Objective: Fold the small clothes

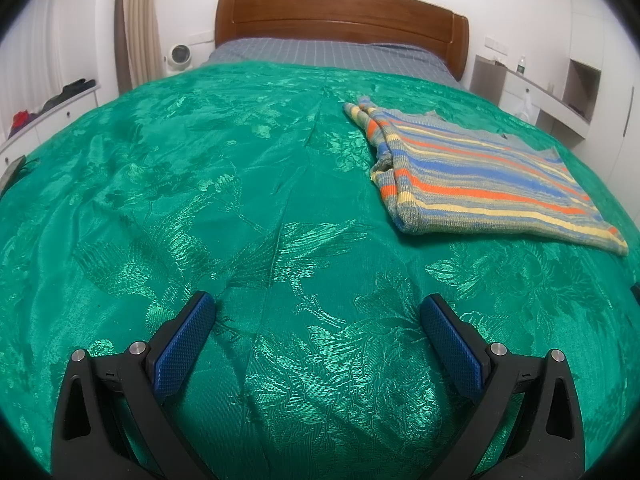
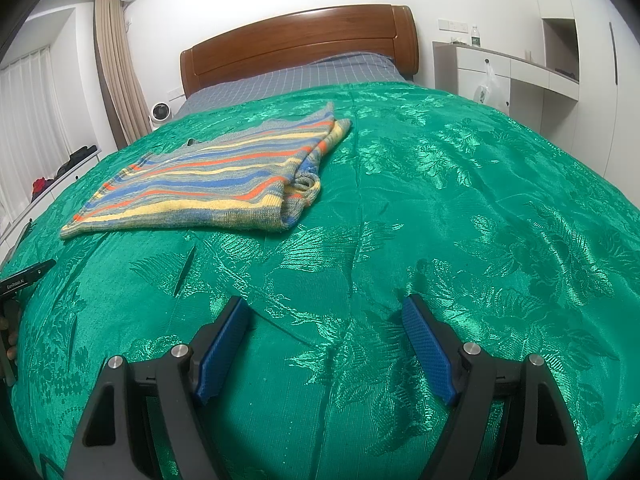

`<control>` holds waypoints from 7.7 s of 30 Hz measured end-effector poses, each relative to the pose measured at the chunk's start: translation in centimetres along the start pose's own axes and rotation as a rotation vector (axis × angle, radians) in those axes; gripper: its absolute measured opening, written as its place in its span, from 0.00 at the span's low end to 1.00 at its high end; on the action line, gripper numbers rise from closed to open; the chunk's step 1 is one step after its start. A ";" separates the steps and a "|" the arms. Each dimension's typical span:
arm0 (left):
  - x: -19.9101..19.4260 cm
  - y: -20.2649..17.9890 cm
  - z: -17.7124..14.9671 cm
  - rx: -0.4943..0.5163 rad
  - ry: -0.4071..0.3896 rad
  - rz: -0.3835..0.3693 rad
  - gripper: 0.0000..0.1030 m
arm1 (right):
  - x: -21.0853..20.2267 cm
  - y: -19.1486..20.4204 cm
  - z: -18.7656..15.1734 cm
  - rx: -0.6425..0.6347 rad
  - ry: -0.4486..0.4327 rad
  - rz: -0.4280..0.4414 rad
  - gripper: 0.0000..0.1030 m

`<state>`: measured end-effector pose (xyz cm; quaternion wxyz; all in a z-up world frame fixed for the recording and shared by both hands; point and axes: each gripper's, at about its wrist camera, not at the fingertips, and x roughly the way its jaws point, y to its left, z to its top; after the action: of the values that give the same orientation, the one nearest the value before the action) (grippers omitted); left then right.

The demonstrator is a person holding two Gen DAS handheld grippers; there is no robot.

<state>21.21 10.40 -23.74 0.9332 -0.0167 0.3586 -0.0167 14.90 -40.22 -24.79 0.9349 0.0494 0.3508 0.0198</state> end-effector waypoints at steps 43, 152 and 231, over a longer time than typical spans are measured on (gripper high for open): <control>0.1 0.0 0.0 -0.002 -0.001 -0.001 0.99 | -0.1 0.0 0.0 0.001 0.000 0.000 0.77; 1.3 -2.7 6.4 -0.164 0.220 -0.057 0.71 | 12.3 21.1 11.3 -0.290 0.506 0.517 0.40; 3.1 -8.5 14.9 0.128 0.210 -0.068 0.92 | 11.3 23.2 18.6 -0.093 0.256 0.242 0.85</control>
<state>33.29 2.07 -14.37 0.8886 0.0324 0.4516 -0.0728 35.61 -17.82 -15.80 0.8747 0.0449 0.4572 0.1543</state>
